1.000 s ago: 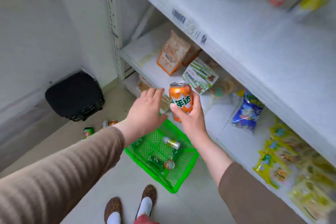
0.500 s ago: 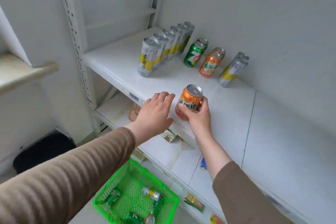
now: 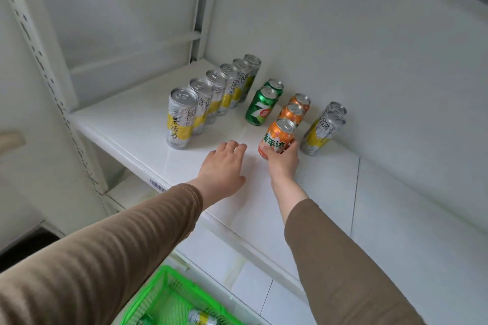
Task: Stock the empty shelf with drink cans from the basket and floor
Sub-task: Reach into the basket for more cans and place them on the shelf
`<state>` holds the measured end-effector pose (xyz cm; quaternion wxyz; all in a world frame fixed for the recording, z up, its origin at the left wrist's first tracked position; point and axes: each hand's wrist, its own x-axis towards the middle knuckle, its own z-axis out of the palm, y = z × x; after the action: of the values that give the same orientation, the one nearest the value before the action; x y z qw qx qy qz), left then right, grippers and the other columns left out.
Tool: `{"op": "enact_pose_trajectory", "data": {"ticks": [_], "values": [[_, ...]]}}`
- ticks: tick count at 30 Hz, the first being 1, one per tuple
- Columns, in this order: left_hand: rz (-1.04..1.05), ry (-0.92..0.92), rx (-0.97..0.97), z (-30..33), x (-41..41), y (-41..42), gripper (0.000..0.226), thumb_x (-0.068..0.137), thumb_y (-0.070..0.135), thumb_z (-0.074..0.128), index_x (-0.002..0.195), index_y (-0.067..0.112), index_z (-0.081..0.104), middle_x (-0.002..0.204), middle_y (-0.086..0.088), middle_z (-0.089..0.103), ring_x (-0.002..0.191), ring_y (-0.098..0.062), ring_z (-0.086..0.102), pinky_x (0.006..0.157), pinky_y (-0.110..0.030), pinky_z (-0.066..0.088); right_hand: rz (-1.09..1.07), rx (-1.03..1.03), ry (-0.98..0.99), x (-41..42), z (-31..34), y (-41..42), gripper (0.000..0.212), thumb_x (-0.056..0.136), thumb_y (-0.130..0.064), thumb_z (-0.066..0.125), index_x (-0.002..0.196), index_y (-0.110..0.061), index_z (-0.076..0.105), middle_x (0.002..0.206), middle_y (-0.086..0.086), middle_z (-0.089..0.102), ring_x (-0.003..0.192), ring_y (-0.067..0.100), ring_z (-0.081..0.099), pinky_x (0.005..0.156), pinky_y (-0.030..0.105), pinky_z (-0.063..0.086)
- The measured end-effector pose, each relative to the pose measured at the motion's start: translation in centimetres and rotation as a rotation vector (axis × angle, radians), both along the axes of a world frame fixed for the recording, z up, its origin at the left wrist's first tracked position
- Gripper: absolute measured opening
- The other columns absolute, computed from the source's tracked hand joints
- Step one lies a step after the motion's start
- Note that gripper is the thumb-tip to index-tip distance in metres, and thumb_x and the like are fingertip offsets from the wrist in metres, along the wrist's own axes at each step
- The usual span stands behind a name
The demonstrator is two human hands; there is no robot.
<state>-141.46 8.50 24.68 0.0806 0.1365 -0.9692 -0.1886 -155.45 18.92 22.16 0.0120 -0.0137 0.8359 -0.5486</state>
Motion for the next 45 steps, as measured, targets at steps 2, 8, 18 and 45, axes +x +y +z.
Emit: {"op": "enact_pose_trajectory", "data": {"ticks": [2, 8, 18, 45], "values": [[-0.013, -0.008, -0.002, 0.0, -0.5, 0.0, 0.077, 0.083, 0.036, 0.064, 0.147, 0.018, 0.027, 0.144, -0.007, 0.036, 0.132, -0.027, 0.035, 0.104, -0.038, 0.037, -0.03, 0.019, 0.014, -0.6, 0.1, -0.3, 0.064, 0.07, -0.027, 0.087, 0.122, -0.022, 0.049, 0.117, 0.008, 0.065, 0.118, 0.033, 0.059, 0.094, 0.046, 0.055], [-0.036, -0.006, -0.014, 0.0, -1.3, -0.3, 0.077, 0.083, 0.036, 0.065, 0.148, 0.018, 0.026, 0.145, -0.007, 0.036, 0.133, -0.027, 0.035, 0.106, -0.039, 0.037, -0.068, 0.044, 0.024, -1.7, 0.1, -0.8, 0.062, 0.074, -0.024, 0.087, 0.123, -0.018, 0.049, 0.121, 0.009, 0.064, 0.12, 0.033, 0.058, 0.095, 0.046, 0.054], [-0.034, -0.017, -0.038, -0.3, 0.0, -0.1, 0.076, 0.084, 0.036, 0.064, 0.148, 0.018, 0.026, 0.145, -0.006, 0.036, 0.132, -0.027, 0.035, 0.105, -0.038, 0.037, -0.04, 0.081, -0.015, -2.1, 0.3, -0.5, 0.066, 0.076, -0.02, 0.085, 0.128, -0.018, 0.046, 0.129, 0.01, 0.063, 0.126, 0.035, 0.055, 0.1, 0.05, 0.052], [0.144, 0.042, 0.097, -19.3, 30.3, 0.6, 0.083, 0.073, 0.033, 0.07, 0.145, 0.011, 0.034, 0.144, -0.01, 0.041, 0.132, -0.032, 0.037, 0.109, -0.043, 0.035, 0.595, 0.61, 0.578, 34.4, -16.4, 4.9, 0.058, 0.085, -0.028, 0.067, 0.139, -0.015, 0.052, 0.153, 0.006, 0.044, 0.136, 0.031, 0.04, 0.114, 0.046, 0.034]]}}
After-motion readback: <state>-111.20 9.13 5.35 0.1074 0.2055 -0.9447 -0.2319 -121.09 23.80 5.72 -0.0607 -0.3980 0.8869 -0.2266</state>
